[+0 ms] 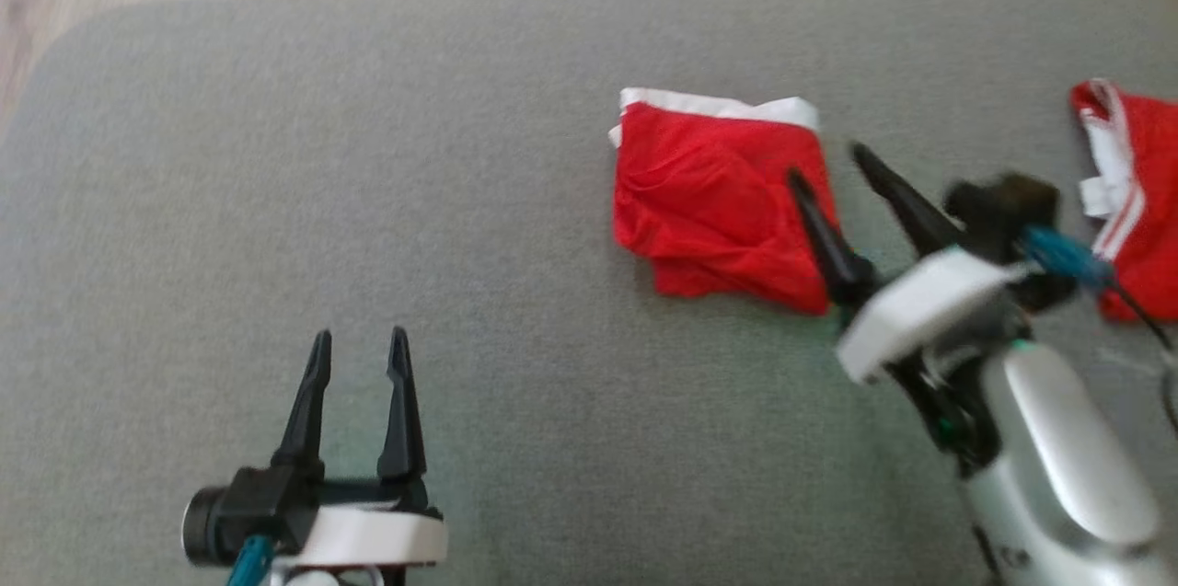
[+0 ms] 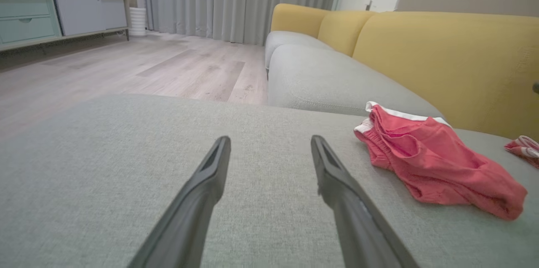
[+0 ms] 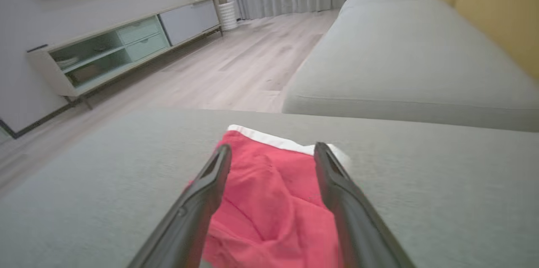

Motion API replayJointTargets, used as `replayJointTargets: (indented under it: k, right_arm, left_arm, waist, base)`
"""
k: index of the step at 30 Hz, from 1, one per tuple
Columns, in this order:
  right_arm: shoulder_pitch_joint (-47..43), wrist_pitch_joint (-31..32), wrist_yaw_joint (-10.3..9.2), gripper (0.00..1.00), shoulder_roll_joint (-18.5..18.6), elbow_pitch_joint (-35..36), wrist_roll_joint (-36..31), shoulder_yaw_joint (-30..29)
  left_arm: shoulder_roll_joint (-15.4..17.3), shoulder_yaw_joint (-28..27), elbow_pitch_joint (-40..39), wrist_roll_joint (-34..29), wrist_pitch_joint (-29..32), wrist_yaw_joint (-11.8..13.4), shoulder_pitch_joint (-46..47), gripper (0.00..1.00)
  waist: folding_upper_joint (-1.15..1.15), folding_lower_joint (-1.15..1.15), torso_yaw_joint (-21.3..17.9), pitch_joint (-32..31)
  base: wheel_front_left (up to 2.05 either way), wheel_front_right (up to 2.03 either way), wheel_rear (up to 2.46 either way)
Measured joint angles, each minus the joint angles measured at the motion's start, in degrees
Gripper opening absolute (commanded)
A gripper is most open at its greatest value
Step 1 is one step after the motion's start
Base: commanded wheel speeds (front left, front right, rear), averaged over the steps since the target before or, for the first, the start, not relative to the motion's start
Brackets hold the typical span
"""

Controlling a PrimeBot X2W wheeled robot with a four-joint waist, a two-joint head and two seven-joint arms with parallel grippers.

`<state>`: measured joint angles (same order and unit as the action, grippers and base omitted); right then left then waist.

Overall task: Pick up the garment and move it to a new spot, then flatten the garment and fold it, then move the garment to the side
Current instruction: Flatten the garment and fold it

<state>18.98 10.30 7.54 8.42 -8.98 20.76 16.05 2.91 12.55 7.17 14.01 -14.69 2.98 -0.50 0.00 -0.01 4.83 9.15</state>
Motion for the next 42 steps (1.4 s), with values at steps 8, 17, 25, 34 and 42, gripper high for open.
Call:
replayJointTargets:
  k: [8,17,25,34,42]
  right_arm:
    - [-7.3,-8.4,-0.01,1.0,3.3,-2.4,-4.7,-7.9]
    - [-6.2,-10.7,-0.01,0.05,4.8,-7.9,-3.2,-7.7]
    - [9.0,-7.2,-0.01,0.0,7.5,-17.7,0.1,-0.2]
    - [13.7,-7.3,-0.01,0.0,9.0,-29.6,3.6,7.7]
    - [14.8,-9.1,0.0,0.0,10.1,-30.2,8.2,15.4]
  left_arm:
    - [0.0,-1.9,0.2,-0.9,0.0,-0.1,-2.8,1.0]
    - [0.0,-2.8,0.4,-1.1,0.0,-1.2,-3.4,1.0]
    - [0.0,-1.1,0.9,-1.6,0.0,-1.9,0.2,1.0]
    - [0.0,0.6,1.6,-0.4,0.0,-1.0,1.5,1.0]
    - [0.0,0.7,1.5,0.2,0.0,-0.4,1.5,1.0]
  waist:
    - [0.0,0.0,-2.1,-3.3]
    - [0.0,0.0,-0.7,-1.9]
    - [0.0,0.02,2.6,2.1]
    - [0.0,0.02,7.6,5.0]
    - [0.0,0.01,8.7,5.1]
  base:
    - [0.0,0.0,0.0]
    - [0.0,0.0,0.0]
    - [0.0,0.0,0.0]
    - [0.0,0.0,0.0]
    - [0.0,0.0,0.0]
